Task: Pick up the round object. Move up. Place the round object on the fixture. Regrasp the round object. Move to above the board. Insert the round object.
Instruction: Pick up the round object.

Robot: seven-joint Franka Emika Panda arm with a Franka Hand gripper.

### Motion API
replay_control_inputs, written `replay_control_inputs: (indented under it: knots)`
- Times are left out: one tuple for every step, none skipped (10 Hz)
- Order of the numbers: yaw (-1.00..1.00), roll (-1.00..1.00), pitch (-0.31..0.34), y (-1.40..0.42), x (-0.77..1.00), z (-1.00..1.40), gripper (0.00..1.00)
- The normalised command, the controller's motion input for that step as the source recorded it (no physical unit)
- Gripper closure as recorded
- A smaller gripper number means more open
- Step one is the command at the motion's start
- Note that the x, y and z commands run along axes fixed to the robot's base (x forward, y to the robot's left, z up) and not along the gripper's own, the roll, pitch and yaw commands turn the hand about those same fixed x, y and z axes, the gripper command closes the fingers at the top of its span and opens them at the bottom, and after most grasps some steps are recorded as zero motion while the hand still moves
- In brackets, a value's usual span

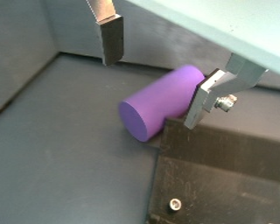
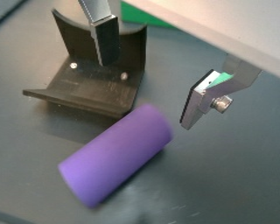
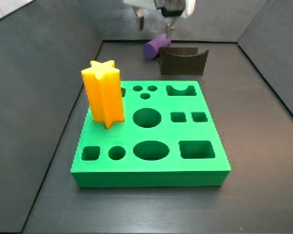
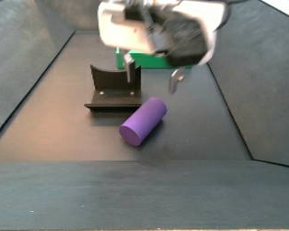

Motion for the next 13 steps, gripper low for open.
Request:
replay_control_inputs:
  knots:
    - [-0.13,0.11,0.007,0.27,-0.43,-0.09,0.00]
    - [0.00,-0.01,0.000,0.01,0.00,0.00,0.00]
    - [0.00,0.00,0.000,0.05,0.00,-0.09,0.00]
    - [0.00,0.03,-0.047,0.10,-0.17,-0.37,0.00]
    - [0.00,0.09,-0.011,0.13,-0.11,-0.47,0.00]
    - [0.00,0.17,0.000,0.17,-0.15,-0.52,0.00]
    - [0.00,0.20,0.000,0.23,-0.23,-0.49,0.00]
    - [0.00,0.18,0.000,0.22,-0.19,-0.45,0.00]
    - [0.00,0.15,0.000,0.21,-0.21,-0.37,0.00]
    - [0.00,0.14,0.009,0.21,-0.15,-0.38,0.00]
    - [0.00,0.16,0.014,0.25,-0.16,-0.41,0.00]
    - [0.00,0.18,0.004,0.30,-0.25,-0.43,0.00]
    - [-0.02,0.22,0.007,0.33,-0.37,-0.45,0.00]
